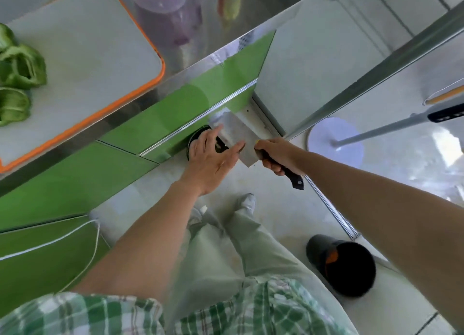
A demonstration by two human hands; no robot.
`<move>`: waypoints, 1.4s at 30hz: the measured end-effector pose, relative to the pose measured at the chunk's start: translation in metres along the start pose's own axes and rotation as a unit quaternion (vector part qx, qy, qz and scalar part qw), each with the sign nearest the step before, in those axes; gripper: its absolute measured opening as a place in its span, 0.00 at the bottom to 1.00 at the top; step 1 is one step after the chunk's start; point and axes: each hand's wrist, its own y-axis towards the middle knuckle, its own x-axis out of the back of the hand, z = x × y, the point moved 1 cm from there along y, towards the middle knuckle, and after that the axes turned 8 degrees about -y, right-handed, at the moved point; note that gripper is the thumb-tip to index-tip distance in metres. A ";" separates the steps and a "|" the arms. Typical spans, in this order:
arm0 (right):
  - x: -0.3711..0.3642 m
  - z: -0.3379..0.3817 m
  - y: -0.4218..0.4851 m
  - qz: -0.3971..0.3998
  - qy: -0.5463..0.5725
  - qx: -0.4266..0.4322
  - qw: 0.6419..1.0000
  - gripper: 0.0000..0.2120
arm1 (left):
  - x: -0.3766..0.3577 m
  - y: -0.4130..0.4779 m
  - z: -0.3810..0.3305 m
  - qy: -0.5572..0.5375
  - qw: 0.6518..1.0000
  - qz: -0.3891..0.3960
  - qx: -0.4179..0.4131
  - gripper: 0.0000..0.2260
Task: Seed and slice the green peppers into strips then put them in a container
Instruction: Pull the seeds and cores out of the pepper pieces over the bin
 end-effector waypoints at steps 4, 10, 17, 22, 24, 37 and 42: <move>-0.003 -0.009 0.004 0.012 -0.001 -0.007 1.000 0.13 | -0.008 0.012 0.016 0.009 0.999 0.014 0.042 0.19; -0.012 -0.021 0.010 0.021 0.003 -0.017 1.000 0.13 | -0.012 0.019 0.032 0.006 0.996 0.018 0.085 0.20; -0.018 -0.030 0.020 0.019 0.012 -0.024 0.999 0.14 | -0.018 0.032 0.053 0.036 0.991 0.030 0.123 0.21; -0.023 -0.037 0.028 0.017 0.017 -0.036 0.999 0.13 | -0.026 0.044 0.065 0.049 0.986 0.034 0.158 0.23; -0.024 -0.039 0.028 0.017 0.020 -0.037 0.999 0.13 | -0.027 0.048 0.070 0.050 0.982 0.030 0.182 0.24; -0.036 -0.025 0.048 -0.038 0.073 -0.064 0.995 0.12 | -0.024 0.029 0.082 0.012 0.999 -0.001 0.033 0.23; -0.039 -0.021 0.049 -0.022 0.071 -0.059 0.996 0.12 | -0.030 0.026 0.081 0.025 0.999 0.008 0.033 0.27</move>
